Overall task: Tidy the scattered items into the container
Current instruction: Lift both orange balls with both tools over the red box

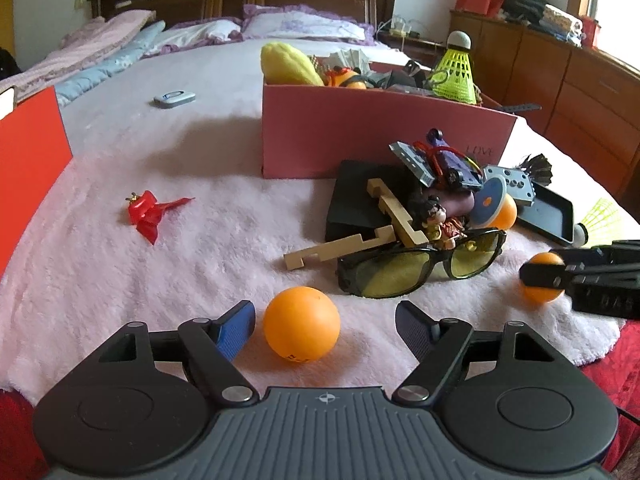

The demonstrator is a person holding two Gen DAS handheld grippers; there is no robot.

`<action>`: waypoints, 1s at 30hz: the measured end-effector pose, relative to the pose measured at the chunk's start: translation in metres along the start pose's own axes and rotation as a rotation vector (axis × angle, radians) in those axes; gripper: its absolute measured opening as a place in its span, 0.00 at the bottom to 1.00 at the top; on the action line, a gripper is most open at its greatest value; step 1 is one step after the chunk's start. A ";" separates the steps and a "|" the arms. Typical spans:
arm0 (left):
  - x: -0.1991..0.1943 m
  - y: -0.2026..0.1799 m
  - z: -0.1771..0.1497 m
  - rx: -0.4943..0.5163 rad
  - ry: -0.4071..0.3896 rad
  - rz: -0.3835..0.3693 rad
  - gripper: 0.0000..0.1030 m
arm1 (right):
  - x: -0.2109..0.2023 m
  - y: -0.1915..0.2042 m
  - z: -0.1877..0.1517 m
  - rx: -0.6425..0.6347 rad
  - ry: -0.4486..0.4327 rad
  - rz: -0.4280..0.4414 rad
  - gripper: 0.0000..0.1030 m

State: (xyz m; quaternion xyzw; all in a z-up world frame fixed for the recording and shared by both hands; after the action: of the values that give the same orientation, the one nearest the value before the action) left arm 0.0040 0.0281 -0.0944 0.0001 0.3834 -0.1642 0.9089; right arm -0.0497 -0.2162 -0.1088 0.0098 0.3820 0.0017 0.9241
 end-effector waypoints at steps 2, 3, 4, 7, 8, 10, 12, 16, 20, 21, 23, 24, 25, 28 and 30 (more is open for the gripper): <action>0.000 -0.001 0.000 0.006 -0.003 -0.001 0.75 | -0.001 0.003 -0.003 -0.009 0.005 0.006 0.44; 0.000 -0.001 0.000 0.005 -0.004 0.000 0.75 | -0.002 0.005 -0.005 -0.013 0.008 0.009 0.47; 0.000 0.000 0.000 0.003 -0.004 0.001 0.75 | -0.003 0.006 -0.006 -0.017 0.011 0.012 0.48; 0.000 0.001 0.000 -0.003 -0.002 0.002 0.69 | -0.005 0.011 -0.011 -0.031 0.019 0.021 0.50; 0.000 0.002 0.000 -0.005 0.000 0.002 0.59 | -0.006 0.013 -0.012 -0.035 0.022 0.024 0.50; 0.001 0.003 0.000 -0.009 0.004 0.000 0.50 | -0.007 0.016 -0.015 -0.044 0.027 0.030 0.50; 0.001 0.004 0.000 -0.014 0.011 -0.005 0.49 | -0.007 0.015 -0.015 -0.042 0.028 0.030 0.46; 0.003 0.006 -0.002 -0.024 0.026 -0.008 0.48 | -0.006 0.015 -0.016 -0.043 0.038 0.034 0.41; 0.000 0.005 0.001 -0.023 0.016 -0.028 0.39 | -0.009 0.016 -0.014 -0.049 0.028 0.032 0.41; -0.002 0.005 0.002 -0.022 0.010 -0.032 0.39 | -0.010 0.016 -0.013 -0.053 0.023 0.034 0.41; -0.006 0.003 0.007 -0.017 -0.005 -0.039 0.39 | -0.013 0.017 -0.010 -0.059 0.011 0.036 0.41; -0.008 0.001 0.010 -0.013 -0.012 -0.042 0.39 | -0.015 0.018 -0.009 -0.060 0.007 0.041 0.41; -0.010 0.000 0.013 -0.009 -0.018 -0.044 0.39 | -0.017 0.019 -0.007 -0.060 0.001 0.047 0.41; -0.014 -0.004 0.021 0.003 -0.037 -0.051 0.39 | -0.022 0.022 0.000 -0.068 -0.014 0.060 0.41; -0.017 -0.008 0.028 0.011 -0.048 -0.056 0.39 | -0.024 0.024 0.005 -0.071 -0.024 0.067 0.41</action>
State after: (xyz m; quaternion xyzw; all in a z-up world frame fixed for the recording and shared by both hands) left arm 0.0100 0.0223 -0.0619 -0.0098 0.3604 -0.1918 0.9128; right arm -0.0638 -0.1928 -0.0878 -0.0103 0.3699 0.0461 0.9279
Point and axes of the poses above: each gripper's, at about its wrist camera, not at the fingertips, and x roughly the way its jaws point, y to its left, z to its top, the point moved 4 cm from there along x, roughly the way its jaws point, and after that the axes turned 5 degrees about -z, right-handed, at the moved point
